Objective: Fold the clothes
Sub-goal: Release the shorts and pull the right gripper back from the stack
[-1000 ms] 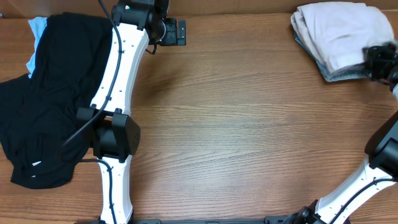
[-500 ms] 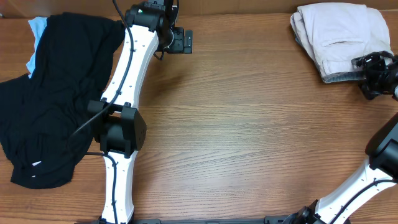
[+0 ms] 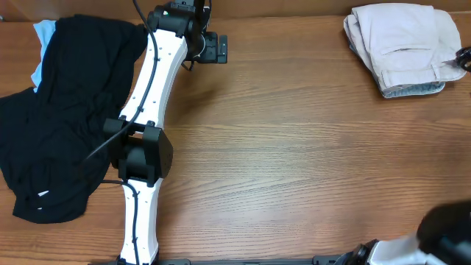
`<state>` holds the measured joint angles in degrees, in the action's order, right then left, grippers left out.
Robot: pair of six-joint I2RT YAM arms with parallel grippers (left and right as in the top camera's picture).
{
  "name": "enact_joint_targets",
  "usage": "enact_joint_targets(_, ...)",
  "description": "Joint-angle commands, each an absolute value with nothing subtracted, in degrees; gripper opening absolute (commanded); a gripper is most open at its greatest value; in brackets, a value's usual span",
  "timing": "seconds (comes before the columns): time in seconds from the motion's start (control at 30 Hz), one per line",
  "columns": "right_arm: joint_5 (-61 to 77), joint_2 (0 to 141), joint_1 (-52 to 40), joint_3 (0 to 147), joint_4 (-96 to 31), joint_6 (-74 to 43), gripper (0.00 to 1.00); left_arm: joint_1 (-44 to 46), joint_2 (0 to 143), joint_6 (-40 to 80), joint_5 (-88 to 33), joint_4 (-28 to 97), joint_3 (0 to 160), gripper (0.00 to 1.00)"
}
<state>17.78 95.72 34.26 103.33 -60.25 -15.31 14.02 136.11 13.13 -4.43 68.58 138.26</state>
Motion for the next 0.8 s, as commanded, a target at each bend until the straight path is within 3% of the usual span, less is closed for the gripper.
enact_joint_targets(0.0,21.3,88.4,29.3,104.4,-63.9,-5.9,0.98,14.3,136.9,12.3,-4.0,68.7,138.1,1.0)
enact_joint_targets(0.37,22.2,73.9,7.0,104.3,-80.8,-3.0,1.0,14.3,136.9,12.3,-4.0,68.7,138.1,1.0)
enact_joint_targets(0.77,22.1,73.9,5.5,104.3,-81.7,-3.0,1.0,14.3,136.9,12.3,-4.0,68.7,138.1,1.0)
